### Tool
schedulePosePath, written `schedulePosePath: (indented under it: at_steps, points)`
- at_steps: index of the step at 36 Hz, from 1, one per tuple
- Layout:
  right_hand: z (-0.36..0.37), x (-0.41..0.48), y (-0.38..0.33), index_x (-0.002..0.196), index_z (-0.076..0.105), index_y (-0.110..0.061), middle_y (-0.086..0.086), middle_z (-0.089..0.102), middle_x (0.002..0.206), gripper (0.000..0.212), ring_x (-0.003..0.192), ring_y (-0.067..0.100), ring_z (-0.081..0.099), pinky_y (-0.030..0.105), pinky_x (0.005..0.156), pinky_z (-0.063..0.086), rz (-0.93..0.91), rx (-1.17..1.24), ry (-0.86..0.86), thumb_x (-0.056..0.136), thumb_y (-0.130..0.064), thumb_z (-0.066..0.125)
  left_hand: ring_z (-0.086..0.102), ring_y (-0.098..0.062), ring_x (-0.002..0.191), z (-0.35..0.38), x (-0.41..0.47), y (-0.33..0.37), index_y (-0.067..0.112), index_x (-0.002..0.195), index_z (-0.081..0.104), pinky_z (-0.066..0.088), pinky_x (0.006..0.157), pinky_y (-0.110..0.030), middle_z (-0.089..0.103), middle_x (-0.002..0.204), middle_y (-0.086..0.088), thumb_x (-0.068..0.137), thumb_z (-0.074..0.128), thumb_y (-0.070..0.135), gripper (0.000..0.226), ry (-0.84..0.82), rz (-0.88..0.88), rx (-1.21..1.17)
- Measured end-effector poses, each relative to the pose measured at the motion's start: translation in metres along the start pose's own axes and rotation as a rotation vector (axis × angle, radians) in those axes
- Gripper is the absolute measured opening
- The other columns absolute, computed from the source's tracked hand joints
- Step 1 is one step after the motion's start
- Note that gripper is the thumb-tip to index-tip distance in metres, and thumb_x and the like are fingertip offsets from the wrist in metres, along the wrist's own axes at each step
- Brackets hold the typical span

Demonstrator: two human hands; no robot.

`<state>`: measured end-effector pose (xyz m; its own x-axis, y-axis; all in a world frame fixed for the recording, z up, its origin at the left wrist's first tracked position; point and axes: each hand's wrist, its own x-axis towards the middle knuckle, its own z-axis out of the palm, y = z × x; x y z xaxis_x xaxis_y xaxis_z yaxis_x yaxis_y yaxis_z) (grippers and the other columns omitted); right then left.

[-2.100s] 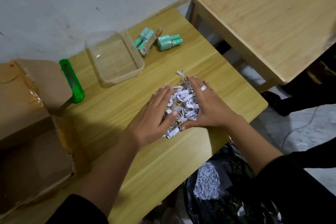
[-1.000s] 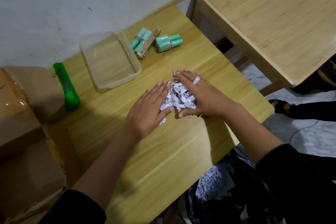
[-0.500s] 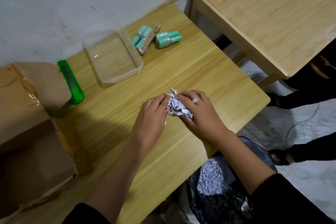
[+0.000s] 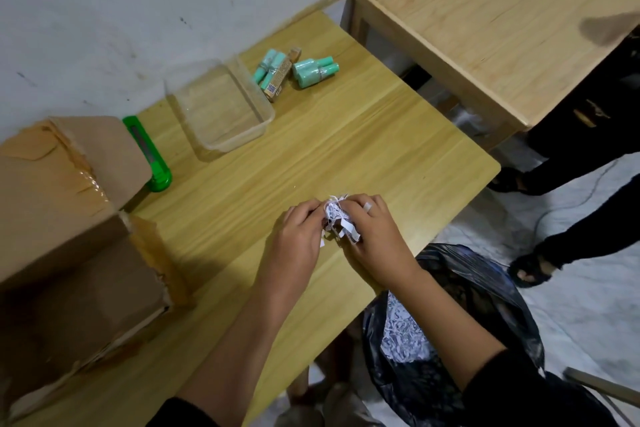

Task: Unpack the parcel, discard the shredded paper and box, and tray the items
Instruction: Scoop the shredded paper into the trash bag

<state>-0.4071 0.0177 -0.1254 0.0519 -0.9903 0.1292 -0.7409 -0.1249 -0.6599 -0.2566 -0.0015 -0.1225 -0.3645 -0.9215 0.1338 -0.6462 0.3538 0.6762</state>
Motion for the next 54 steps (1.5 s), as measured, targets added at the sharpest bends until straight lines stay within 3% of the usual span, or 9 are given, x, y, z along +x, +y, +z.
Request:
schedulePosePath:
  at_steps: [7, 12, 18, 28, 31, 35, 42, 46, 54]
  points:
    - [-0.002, -0.016, -0.018, 0.114, 0.058, -0.01, 0.008, 0.056, 0.104, 0.045, 0.097, 0.018, 0.04, 0.023, 0.079, 0.037, 0.099, 0.018, -0.046, 0.077, -0.026, 0.037, 0.062, -0.024, 0.092, 0.001, -0.014, 0.004, 0.019, 0.108, 0.06, 0.054, 0.071, -0.038, 0.063, 0.107, 0.002, 0.089, 0.038, 0.023, 0.029, 0.052, -0.018, -0.026]
    - [-0.003, -0.03, -0.025, 0.118, 0.059, -0.009, 0.011, 0.055, 0.105, 0.043, 0.1, 0.026, 0.045, 0.022, 0.08, 0.035, 0.189, 0.041, 0.0, 0.078, 0.003, 0.05, 0.064, -0.021, 0.09, 0.006, -0.026, 0.015, 0.009, 0.105, 0.067, 0.054, 0.07, -0.034, 0.067, 0.105, 0.0, 0.088, 0.046, 0.016, 0.028, 0.087, -0.07, -0.032]
    - [-0.021, -0.06, -0.02, 0.117, 0.058, -0.008, 0.011, 0.053, 0.107, 0.049, 0.1, 0.024, 0.044, 0.02, 0.078, 0.028, 0.294, 0.019, 0.026, 0.072, 0.01, 0.051, 0.061, -0.013, 0.084, 0.016, -0.032, 0.047, 0.014, 0.1, 0.066, 0.044, 0.067, -0.021, 0.066, 0.102, 0.005, 0.087, 0.045, 0.013, 0.025, 0.012, -0.051, -0.111]
    - [-0.094, -0.137, 0.027, 0.114, 0.058, -0.011, 0.008, 0.054, 0.106, 0.047, 0.097, 0.024, 0.046, 0.027, 0.079, 0.035, 0.521, 0.02, 0.272, 0.075, 0.013, 0.048, 0.059, -0.023, 0.1, 0.091, -0.022, 0.137, -0.001, 0.111, 0.065, 0.046, 0.086, -0.027, 0.064, 0.111, -0.012, 0.09, 0.048, 0.0, 0.027, -0.274, 0.119, -0.263]
    - [-0.107, -0.166, 0.052, 0.104, 0.059, -0.013, 0.006, 0.055, 0.099, 0.03, 0.092, 0.021, 0.046, 0.014, 0.073, 0.032, 0.613, 0.046, 0.296, 0.078, -0.007, 0.044, 0.059, -0.024, 0.099, 0.128, -0.025, 0.154, -0.001, 0.11, 0.065, 0.043, 0.086, -0.022, 0.064, 0.108, -0.013, 0.089, 0.05, -0.002, 0.026, -0.394, 0.118, -0.311]
    - [-0.103, -0.203, 0.093, 0.105, 0.058, -0.016, 0.007, 0.058, 0.097, 0.041, 0.087, 0.021, 0.051, 0.01, 0.064, 0.032, 0.779, 0.117, 0.265, 0.077, -0.034, 0.034, 0.058, -0.023, 0.098, 0.176, -0.036, 0.162, 0.0, 0.111, 0.064, 0.036, 0.08, -0.013, 0.062, 0.107, -0.013, 0.089, 0.05, -0.002, 0.026, -0.551, 0.079, -0.28]
    - [-0.079, -0.246, 0.15, 0.109, 0.061, -0.003, 0.012, 0.061, 0.095, 0.027, 0.09, 0.026, 0.056, 0.014, 0.06, 0.03, 0.923, 0.203, 0.189, 0.082, -0.009, 0.062, 0.056, -0.024, 0.109, 0.246, -0.064, 0.145, 0.005, 0.121, 0.059, 0.036, 0.086, -0.016, 0.058, 0.119, -0.012, 0.092, 0.052, 0.008, 0.03, -0.76, 0.003, -0.142]
    - [-0.069, -0.258, 0.168, 0.116, 0.058, -0.004, -0.003, 0.049, 0.09, 0.037, 0.101, 0.028, 0.054, 0.021, 0.075, 0.035, 0.996, 0.216, 0.124, 0.08, -0.01, 0.064, 0.054, -0.024, 0.114, 0.264, -0.071, 0.138, 0.004, 0.121, 0.059, 0.041, 0.096, -0.027, 0.056, 0.123, -0.012, 0.091, 0.054, 0.009, 0.031, -0.821, -0.044, -0.107]
    - [-0.066, -0.275, 0.18, 0.138, 0.042, -0.014, 0.013, 0.043, 0.136, 0.058, 0.126, 0.026, 0.043, 0.031, 0.107, 0.035, 1.057, 0.293, 0.011, 0.084, -0.016, 0.062, 0.053, -0.023, 0.115, 0.275, -0.074, 0.138, 0.005, 0.125, 0.056, 0.039, 0.096, -0.024, 0.055, 0.125, -0.012, 0.094, 0.05, 0.011, 0.032, -0.837, -0.047, -0.059]
